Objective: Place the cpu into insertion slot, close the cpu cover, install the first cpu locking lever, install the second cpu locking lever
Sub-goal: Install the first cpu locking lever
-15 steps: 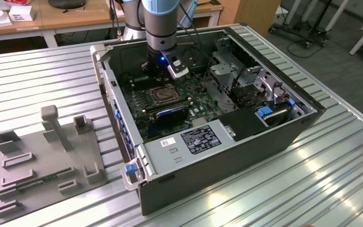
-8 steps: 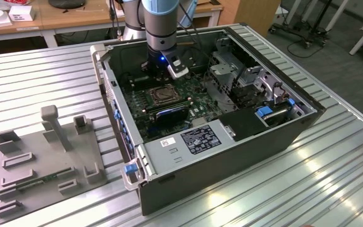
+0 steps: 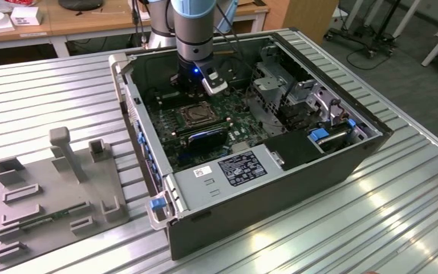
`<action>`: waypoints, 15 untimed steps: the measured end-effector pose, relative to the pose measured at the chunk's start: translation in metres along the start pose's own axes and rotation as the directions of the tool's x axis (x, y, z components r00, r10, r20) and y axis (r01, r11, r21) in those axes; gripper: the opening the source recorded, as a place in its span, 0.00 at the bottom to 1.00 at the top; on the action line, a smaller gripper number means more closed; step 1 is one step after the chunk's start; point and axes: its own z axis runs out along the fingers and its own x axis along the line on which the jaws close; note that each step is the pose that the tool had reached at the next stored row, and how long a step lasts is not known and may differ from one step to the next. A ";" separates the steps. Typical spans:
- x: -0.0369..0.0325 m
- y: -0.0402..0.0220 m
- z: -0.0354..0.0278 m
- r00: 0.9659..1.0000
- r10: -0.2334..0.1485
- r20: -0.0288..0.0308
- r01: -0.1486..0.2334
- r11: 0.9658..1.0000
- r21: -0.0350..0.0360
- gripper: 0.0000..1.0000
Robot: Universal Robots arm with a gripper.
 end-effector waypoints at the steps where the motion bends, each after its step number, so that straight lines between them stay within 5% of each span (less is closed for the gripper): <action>1: 0.0000 0.0000 0.0000 1.000 0.000 0.000 0.000 1.000 0.000 0.11; 15: 0.0001 -0.0003 0.0013 1.000 0.000 0.000 0.000 1.000 0.000 0.11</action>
